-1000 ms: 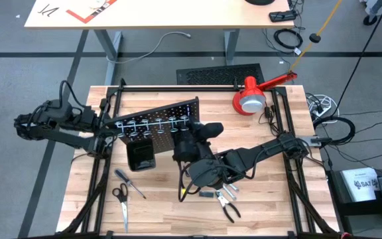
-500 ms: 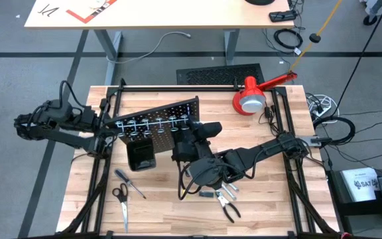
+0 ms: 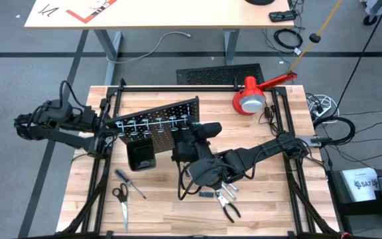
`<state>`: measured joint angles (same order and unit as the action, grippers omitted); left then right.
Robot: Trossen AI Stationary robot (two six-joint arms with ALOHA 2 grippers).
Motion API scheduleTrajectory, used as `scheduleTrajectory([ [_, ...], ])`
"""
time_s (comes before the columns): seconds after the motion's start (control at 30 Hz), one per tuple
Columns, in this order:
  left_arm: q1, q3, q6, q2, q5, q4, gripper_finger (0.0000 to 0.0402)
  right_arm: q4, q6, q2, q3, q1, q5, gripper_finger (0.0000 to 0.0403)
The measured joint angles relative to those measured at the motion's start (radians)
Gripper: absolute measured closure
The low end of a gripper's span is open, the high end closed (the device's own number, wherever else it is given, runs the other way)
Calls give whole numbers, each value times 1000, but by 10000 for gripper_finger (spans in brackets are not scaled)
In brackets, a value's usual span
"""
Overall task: Hang tools onto peg board
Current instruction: Assemble the tool holder on the pegboard
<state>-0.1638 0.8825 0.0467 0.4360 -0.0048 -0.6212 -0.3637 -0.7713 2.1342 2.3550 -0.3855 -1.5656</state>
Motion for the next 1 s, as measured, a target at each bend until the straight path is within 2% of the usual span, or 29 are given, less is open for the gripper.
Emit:
scheduleTrajectory([
  [0.1, 0, 0, 0, 0, 0, 0, 339, 0, 19, 0, 0, 0, 2, 274],
  [0.3, 0, 0, -1, 0, -1, 1, 339, -10, 33, 0, 0, 0, 31, 386],
  [1.0, -2, 0, -8, 0, -12, 1, 339, 24, 30, 0, 0, -9, 7, 397],
])
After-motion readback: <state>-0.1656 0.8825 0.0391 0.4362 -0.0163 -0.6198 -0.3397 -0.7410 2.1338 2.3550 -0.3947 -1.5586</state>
